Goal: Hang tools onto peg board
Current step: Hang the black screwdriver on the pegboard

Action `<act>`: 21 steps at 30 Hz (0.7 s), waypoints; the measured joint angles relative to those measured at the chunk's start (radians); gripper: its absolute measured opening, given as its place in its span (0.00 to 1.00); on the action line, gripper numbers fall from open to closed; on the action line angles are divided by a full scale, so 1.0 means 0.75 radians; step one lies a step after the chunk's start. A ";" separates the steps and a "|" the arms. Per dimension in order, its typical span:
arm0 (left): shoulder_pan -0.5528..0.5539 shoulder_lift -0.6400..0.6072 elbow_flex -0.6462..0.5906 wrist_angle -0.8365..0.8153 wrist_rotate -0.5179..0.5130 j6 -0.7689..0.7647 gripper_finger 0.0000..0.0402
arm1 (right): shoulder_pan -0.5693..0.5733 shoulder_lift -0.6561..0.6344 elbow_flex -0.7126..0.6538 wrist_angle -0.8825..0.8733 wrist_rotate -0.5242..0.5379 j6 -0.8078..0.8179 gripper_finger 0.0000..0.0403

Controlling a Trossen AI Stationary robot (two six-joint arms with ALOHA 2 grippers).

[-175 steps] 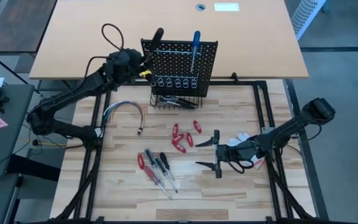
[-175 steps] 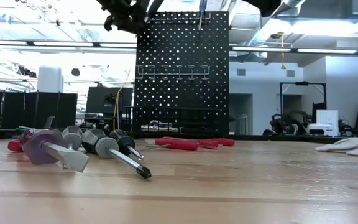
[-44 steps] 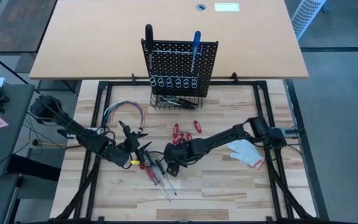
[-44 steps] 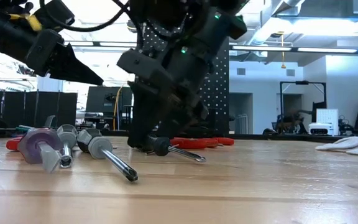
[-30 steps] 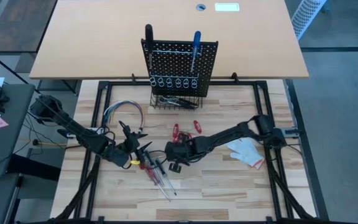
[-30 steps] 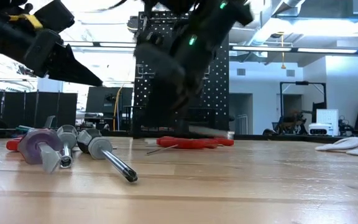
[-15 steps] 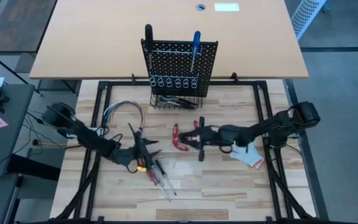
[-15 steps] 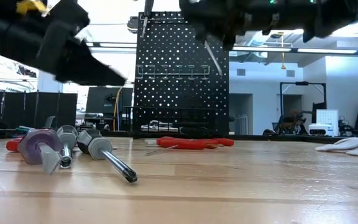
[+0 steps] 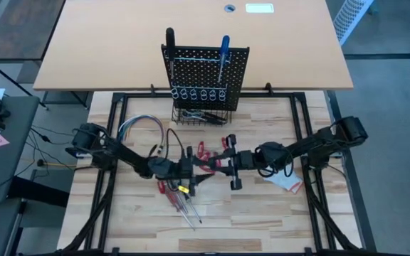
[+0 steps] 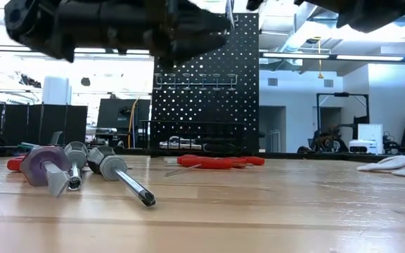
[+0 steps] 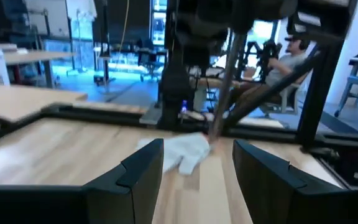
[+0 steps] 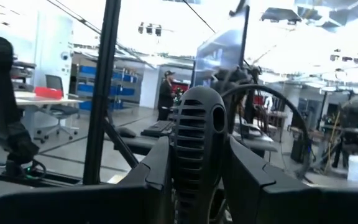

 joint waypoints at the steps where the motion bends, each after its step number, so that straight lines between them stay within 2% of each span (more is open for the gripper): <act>1: 0.000 0.000 0.016 -0.002 0.000 0.017 0.47 | 0.004 0.000 0.003 0.001 0.000 -0.007 0.24; 7: -0.003 0.000 0.100 -0.083 0.000 0.074 0.47 | 0.012 0.000 0.013 0.001 -0.003 -0.010 0.24; 10: -0.008 0.000 0.117 -0.119 0.000 0.074 0.44 | 0.011 0.000 0.013 0.001 -0.002 -0.010 0.24; 13: -0.012 0.001 0.118 -0.120 -0.001 0.073 0.36 | 0.011 0.000 0.013 0.001 -0.001 -0.010 0.24; 19: -0.031 0.001 0.118 -0.119 -0.019 0.103 0.08 | 0.011 0.000 0.013 -0.019 0.001 -0.009 0.24; 21: -0.044 0.001 0.118 -0.120 -0.027 0.126 0.03 | 0.012 0.000 0.013 -0.022 0.008 -0.004 0.25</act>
